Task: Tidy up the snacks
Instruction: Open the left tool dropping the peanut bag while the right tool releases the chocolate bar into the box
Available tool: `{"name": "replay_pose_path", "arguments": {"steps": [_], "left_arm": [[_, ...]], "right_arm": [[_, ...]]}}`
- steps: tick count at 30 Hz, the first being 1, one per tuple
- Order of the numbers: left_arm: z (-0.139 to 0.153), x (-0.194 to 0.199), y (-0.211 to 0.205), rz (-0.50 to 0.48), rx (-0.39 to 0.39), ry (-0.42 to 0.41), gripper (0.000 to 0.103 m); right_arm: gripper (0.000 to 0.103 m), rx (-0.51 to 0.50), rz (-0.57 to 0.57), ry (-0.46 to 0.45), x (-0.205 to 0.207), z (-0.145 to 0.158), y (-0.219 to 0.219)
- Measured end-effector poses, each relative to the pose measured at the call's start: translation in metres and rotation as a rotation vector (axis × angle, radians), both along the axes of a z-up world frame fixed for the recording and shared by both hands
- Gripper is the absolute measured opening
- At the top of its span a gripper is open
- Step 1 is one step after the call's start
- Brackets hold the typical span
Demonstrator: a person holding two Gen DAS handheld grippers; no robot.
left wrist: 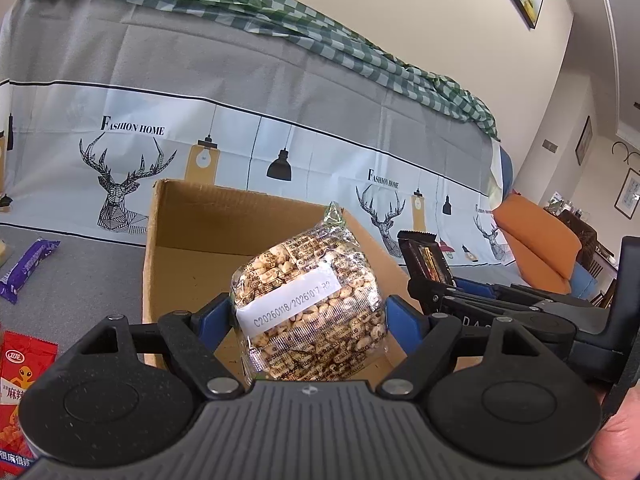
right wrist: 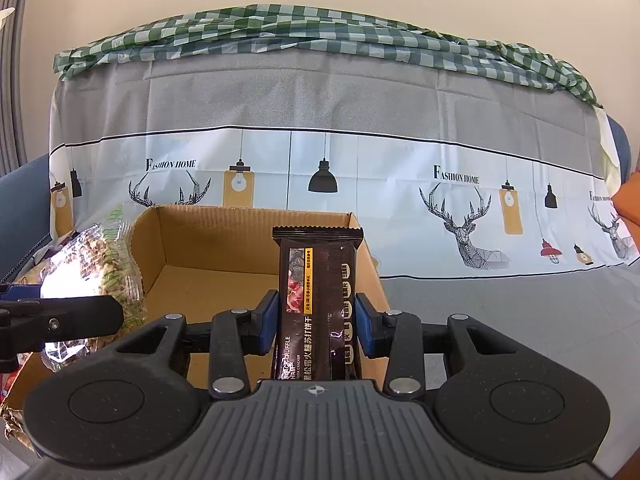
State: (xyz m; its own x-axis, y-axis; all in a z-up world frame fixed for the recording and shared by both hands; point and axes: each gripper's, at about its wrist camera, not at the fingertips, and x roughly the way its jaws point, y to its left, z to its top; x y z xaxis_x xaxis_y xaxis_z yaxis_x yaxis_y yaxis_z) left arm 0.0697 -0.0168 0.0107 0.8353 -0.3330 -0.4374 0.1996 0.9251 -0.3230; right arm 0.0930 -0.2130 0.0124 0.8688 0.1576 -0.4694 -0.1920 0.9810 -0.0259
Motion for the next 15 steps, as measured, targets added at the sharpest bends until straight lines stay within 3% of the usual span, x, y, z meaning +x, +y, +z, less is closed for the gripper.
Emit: {"name": "replay_pose_path", "arguments": {"steps": [9, 15], "left_arm": [[0.0000, -0.0010, -0.0013, -0.008, 0.003, -0.006, 0.085], [0.0004, 0.0004, -0.0006, -0.012, -0.009, 0.004, 0.091]], "right_arm": [[0.041, 0.004, -0.001, -0.003, -0.0006, 0.0006, -0.0008], [0.041, -0.002, 0.010, -0.005, -0.0011, 0.0008, -0.0005]]}}
